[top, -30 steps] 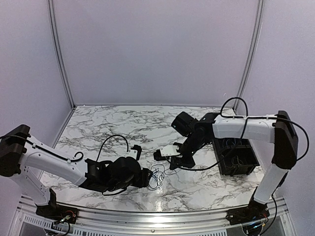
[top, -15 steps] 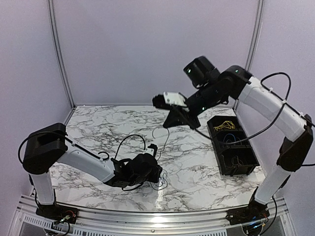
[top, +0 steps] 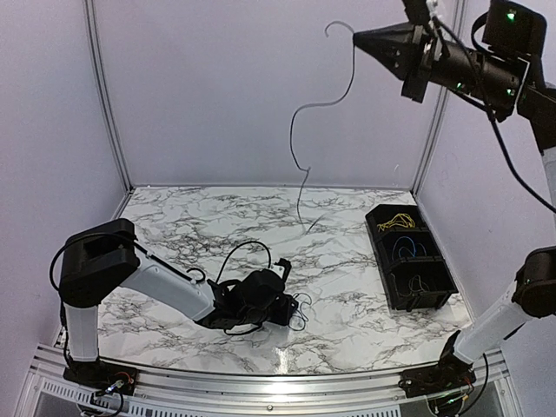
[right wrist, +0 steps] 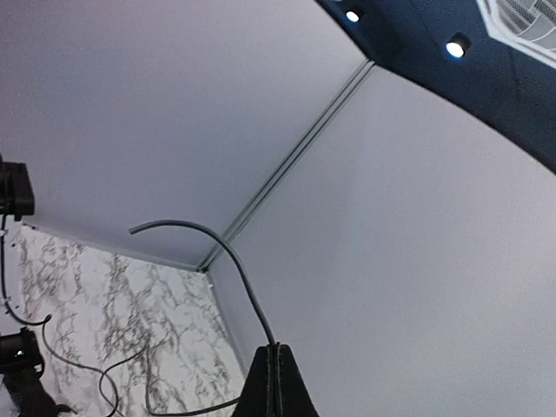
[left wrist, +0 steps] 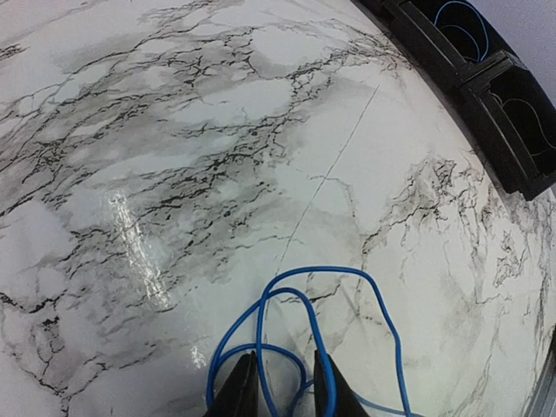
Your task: Untangle the cables
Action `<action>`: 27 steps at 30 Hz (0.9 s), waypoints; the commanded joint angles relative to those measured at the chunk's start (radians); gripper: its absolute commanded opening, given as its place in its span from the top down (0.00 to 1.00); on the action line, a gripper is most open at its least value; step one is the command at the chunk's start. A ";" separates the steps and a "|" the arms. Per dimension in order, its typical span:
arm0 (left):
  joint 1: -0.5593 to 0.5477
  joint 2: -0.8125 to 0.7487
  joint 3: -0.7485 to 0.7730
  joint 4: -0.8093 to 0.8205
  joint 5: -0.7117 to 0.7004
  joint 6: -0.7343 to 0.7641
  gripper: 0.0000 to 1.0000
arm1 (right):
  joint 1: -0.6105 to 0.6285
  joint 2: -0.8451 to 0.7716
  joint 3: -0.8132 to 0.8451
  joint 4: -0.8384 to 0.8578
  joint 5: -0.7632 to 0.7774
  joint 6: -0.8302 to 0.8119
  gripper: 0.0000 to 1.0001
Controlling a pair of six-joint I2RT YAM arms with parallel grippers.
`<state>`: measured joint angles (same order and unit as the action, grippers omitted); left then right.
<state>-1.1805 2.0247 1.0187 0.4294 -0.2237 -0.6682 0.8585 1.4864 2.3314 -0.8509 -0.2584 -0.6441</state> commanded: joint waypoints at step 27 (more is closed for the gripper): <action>0.007 -0.251 -0.082 -0.013 -0.057 -0.013 0.47 | -0.443 -0.386 -0.702 0.147 0.210 -0.010 1.00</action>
<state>-1.1790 1.8198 0.9512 0.4358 -0.2386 -0.6846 0.4744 1.1553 1.6814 -0.6689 -0.0154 -0.6712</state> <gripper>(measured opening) 0.529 0.011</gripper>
